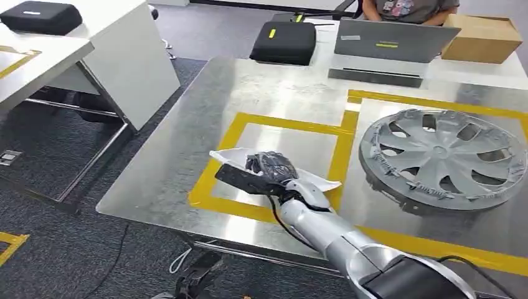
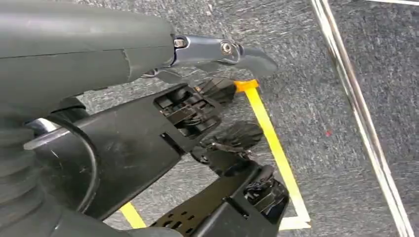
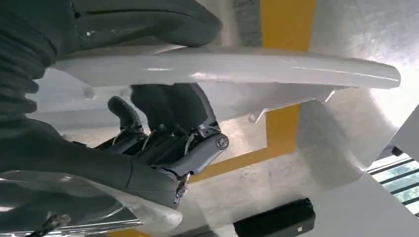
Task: Take the parts from the cabinet and place them on the table.
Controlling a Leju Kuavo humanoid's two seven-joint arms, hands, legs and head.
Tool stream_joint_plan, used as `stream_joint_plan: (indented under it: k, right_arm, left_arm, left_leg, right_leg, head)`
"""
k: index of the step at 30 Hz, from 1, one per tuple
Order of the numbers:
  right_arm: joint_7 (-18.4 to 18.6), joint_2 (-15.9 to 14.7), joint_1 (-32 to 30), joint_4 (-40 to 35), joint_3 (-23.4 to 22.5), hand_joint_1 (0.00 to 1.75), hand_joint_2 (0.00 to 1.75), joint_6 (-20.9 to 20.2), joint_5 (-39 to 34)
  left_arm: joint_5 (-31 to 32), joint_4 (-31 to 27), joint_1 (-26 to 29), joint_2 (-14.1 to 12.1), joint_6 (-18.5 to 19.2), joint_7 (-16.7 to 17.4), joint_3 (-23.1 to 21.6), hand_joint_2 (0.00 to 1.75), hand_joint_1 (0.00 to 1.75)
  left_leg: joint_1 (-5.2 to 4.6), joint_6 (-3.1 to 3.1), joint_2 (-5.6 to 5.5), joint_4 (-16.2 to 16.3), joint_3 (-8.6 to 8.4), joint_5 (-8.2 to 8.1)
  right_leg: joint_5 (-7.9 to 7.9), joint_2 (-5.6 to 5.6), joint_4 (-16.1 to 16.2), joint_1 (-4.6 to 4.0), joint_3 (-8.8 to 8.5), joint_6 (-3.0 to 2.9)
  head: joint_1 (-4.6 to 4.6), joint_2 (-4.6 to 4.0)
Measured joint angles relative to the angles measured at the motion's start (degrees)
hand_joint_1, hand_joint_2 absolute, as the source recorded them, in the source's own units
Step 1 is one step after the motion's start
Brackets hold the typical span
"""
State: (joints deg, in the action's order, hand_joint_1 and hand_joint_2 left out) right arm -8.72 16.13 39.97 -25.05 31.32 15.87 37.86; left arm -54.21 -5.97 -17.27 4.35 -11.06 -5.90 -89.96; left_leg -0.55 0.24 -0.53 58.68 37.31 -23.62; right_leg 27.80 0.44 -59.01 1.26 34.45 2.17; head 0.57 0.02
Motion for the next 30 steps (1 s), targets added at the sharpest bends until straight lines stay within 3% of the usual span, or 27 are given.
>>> stream_joint_plan:
  k: [1, 2, 12, 16, 18, 26, 30]
  right_arm:
    - [-0.24, 0.00, 0.00, 0.13, 0.00, 0.00, 0.00, 0.00, -0.15]
    - [-0.35, 0.00, 0.01, 0.20, -0.04, 0.00, 0.00, -0.02, -0.17]
    - [-1.73, -0.02, -0.02, 0.55, -1.18, 0.00, 0.00, -0.07, -0.81]
    - [-5.29, -0.09, -0.49, 0.00, -1.88, 0.00, 0.00, -0.57, -2.17]
    - [-7.67, -0.31, -1.66, -2.19, -2.43, 0.00, 0.00, -1.27, -3.39]
    - [-10.34, -1.14, -4.94, -9.27, -3.52, 0.00, 0.00, -0.88, -5.16]
    - [-11.74, -2.86, -10.73, -22.62, -4.33, 0.00, 0.00, -0.26, -10.24]
  left_arm:
    - [-0.44, 0.00, 0.00, 0.00, 0.02, 0.00, 0.00, 1.75, 0.00]
    - [-0.63, 0.00, 0.00, 0.00, -0.09, 0.00, 0.00, 0.00, 0.00]
    - [-1.99, 0.00, 0.01, -0.02, -0.61, 0.00, 0.02, 0.00, 0.00]
    - [-3.28, 0.00, 0.17, -0.13, -1.01, -0.70, 0.07, 0.00, 0.00]
    - [-4.15, 0.00, 0.52, -0.26, -1.33, -1.27, 0.13, 0.00, 0.00]
    - [-5.33, 0.00, 1.33, -0.63, -1.79, -1.97, 0.28, 0.00, 0.00]
    - [-7.54, 0.00, 2.25, -0.89, -2.69, -3.17, 0.79, 0.00, 0.00]
  left_leg:
    - [0.00, 0.00, 0.00, 0.00, 0.00, 0.00]
    - [0.00, 0.00, 0.00, 0.01, 0.00, 0.00]
    - [0.00, 0.00, 0.00, 0.03, 0.00, 0.00]
    - [0.00, 0.00, 0.00, 0.03, -0.01, 0.00]
    - [0.00, 0.00, 0.00, 0.04, 0.00, 0.00]
    - [0.00, 0.01, 0.00, 0.04, -0.01, -0.01]
    - [0.00, 0.03, 0.00, 0.05, 0.00, -0.02]
  right_leg:
    - [0.00, 0.00, 0.00, 0.00, 0.00, 0.00]
    - [0.00, 0.01, 0.00, 0.00, 0.00, 0.00]
    - [-0.01, 0.01, 0.00, 0.01, 0.00, 0.00]
    - [0.00, 0.01, 0.00, 0.01, 0.00, 0.00]
    - [0.00, 0.01, 0.00, 0.01, 0.01, -0.01]
    - [0.00, 0.01, 0.01, 0.01, 0.01, 0.00]
    - [0.01, -0.02, 0.02, 0.01, 0.01, 0.00]
  head:
    - [0.00, 0.00]
    - [0.00, 0.00]
    - [0.00, -0.02]
    - [0.00, 0.00]
    - [0.00, -0.02]
    - [0.00, 0.00]
    - [0.00, -0.02]
